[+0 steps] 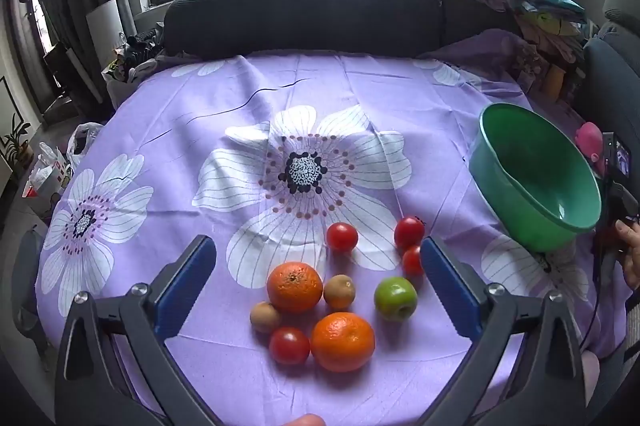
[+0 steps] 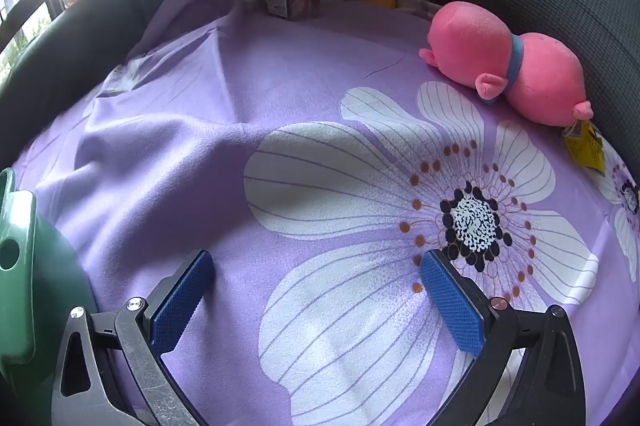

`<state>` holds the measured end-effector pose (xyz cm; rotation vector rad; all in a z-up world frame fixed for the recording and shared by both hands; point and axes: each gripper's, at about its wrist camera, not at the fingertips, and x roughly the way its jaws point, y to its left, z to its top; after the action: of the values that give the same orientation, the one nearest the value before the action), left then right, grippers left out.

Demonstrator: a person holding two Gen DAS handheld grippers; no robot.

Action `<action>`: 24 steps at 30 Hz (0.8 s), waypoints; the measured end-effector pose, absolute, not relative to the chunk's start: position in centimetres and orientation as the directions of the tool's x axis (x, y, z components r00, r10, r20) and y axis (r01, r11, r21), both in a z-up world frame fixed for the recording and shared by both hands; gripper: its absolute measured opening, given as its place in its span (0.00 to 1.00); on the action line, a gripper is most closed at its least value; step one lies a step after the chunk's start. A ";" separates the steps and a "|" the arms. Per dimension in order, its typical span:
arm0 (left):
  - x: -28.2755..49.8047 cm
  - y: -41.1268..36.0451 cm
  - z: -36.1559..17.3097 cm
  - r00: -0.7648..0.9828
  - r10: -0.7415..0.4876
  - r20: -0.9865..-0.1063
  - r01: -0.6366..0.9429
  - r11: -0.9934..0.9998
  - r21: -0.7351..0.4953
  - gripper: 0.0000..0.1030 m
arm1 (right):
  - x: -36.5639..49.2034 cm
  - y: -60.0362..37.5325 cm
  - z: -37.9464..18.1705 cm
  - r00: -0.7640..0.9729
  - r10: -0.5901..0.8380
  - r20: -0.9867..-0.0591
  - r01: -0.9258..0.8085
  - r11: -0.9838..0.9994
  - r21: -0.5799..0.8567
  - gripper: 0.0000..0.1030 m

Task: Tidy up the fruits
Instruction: 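Move the left gripper toward the large orange in the fruit cluster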

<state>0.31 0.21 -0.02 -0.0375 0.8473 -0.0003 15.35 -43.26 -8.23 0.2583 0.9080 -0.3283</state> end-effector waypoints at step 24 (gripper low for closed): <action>-2.0 -0.1 2.7 0.776 0.055 -0.628 -0.057 0.998 0.017 0.99 | 2.9 -30.5 5.5 0.827 0.021 -0.562 0.005 0.999 0.044 1.00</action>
<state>-1.96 -0.13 2.75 -0.0029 0.6797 0.0605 2.94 -30.53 5.53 0.0446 0.5968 0.0082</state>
